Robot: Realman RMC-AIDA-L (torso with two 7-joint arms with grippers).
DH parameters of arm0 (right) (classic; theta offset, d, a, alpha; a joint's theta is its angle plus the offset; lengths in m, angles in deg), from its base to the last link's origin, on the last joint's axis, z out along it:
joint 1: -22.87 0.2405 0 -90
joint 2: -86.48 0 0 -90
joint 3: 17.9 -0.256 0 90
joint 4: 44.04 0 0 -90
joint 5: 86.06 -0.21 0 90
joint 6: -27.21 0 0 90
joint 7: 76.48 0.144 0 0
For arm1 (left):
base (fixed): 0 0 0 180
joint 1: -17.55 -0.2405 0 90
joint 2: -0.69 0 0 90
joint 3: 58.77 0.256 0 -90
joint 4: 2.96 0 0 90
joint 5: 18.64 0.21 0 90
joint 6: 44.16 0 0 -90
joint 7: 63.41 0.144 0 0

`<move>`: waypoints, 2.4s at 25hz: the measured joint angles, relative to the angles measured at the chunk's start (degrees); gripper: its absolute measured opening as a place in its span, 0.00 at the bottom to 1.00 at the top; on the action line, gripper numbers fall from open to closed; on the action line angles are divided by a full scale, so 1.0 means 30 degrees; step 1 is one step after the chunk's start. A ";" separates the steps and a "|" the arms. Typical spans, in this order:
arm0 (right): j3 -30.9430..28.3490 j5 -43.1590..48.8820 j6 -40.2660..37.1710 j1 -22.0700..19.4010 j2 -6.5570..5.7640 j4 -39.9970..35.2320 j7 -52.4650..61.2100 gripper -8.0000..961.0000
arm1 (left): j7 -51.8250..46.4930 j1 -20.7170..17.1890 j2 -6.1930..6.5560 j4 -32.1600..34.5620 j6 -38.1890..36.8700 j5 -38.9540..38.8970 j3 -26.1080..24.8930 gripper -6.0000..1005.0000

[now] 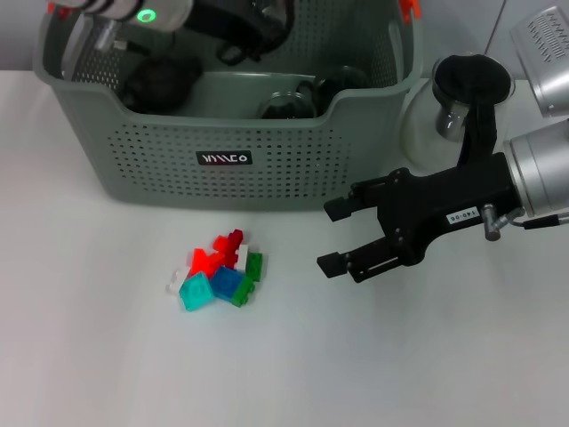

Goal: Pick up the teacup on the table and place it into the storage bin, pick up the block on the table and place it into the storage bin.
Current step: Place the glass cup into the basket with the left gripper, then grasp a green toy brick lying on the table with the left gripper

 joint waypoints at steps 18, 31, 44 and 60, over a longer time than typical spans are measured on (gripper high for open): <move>-0.0139 -0.0001 0.0169 0.0029 0.0029 0.0004 -0.0008 0.92 | -0.0290 0.0198 -0.0681 -0.0359 0.1450 0.2011 0.0809 0.07; -0.0125 -0.0039 0.0121 -0.0019 0.0029 -0.0011 0.0019 0.92 | -0.0680 -0.0292 -0.0804 -0.0111 0.1479 0.2014 0.0809 0.33; -0.0148 -0.0091 0.0038 -0.0088 0.0029 -0.0087 -0.0015 0.92 | -0.2292 -0.1530 -0.0972 0.2404 0.0920 0.2081 0.0809 0.81; -0.0122 -0.0071 0.0021 0.0015 -0.0025 -0.0177 -0.0016 0.92 | -0.3684 -0.5064 -0.1993 0.7889 -0.1237 0.1925 0.0607 0.83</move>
